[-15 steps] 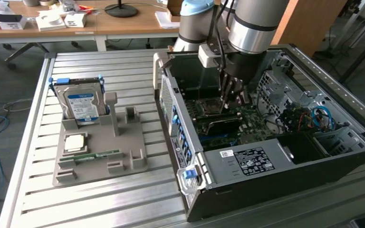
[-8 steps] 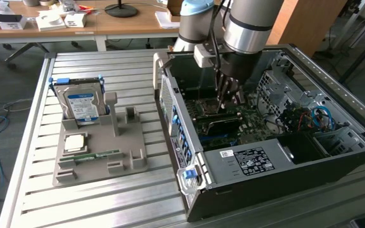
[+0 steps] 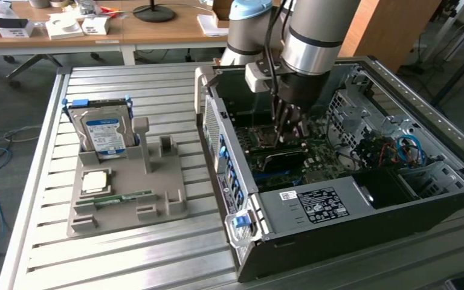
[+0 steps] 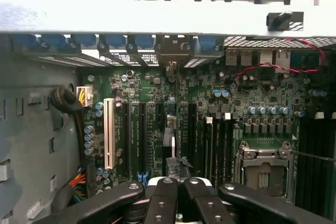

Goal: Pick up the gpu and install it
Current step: 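Press down on the gpu until it lock into place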

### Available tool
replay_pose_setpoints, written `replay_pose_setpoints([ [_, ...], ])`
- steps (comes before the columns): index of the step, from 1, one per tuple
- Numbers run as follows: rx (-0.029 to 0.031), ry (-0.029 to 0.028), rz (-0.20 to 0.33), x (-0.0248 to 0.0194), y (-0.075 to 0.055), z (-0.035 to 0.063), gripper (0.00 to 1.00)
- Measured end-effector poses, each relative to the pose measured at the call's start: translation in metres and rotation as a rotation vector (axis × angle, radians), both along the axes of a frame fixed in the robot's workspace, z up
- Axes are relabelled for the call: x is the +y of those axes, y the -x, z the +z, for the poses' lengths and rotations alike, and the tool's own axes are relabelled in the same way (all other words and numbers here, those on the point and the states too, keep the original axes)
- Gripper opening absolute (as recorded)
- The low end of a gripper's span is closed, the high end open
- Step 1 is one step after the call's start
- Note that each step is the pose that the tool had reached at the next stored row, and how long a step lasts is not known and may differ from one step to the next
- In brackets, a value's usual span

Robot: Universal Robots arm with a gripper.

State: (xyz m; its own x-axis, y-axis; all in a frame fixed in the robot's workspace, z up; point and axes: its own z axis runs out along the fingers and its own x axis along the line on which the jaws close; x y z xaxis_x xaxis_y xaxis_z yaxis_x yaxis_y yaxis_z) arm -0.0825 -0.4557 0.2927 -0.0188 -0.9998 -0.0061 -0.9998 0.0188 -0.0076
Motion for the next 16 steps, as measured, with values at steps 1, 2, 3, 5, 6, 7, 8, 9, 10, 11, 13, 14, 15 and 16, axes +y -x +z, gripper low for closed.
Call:
replay_pose_setpoints([
  [1,0.0000,0.0000,0.000,0.0000,0.0000,-0.0013,0.11],
  [2,0.0000,0.0000,0.000,0.0000,0.0000,-0.0023,0.11],
  [3,0.0000,-0.0001,0.000,0.0000,0.0000,-0.0032,0.11],
  [5,0.0000,-0.0001,0.000,0.0000,0.0000,-0.0047,0.11],
  [6,0.0000,0.0000,0.000,0.0000,0.0001,-0.0059,0.11],
  [7,0.0000,0.0000,0.000,0.0001,0.0001,-0.0073,0.11],
  [8,0.0000,0.0000,0.000,0.0001,0.0002,-0.0087,0.11],
  [9,0.0000,0.0000,0.000,0.0002,0.0003,-0.0100,0.11],
  [10,0.0000,0.0001,0.000,0.0003,0.0004,-0.0103,0.11],
  [11,0.0000,0.0001,0.000,0.0003,0.0004,-0.0103,0.11],
  [13,-0.0001,-0.0001,0.000,0.0008,0.0008,-0.0105,0.11],
  [14,0.0000,0.0000,0.000,0.0018,0.0013,-0.0107,0.11],
  [15,0.0000,0.0000,0.000,0.0024,0.0016,-0.0109,0.11],
  [16,0.0000,0.0000,0.000,0.0024,0.0018,-0.0112,0.11],
])
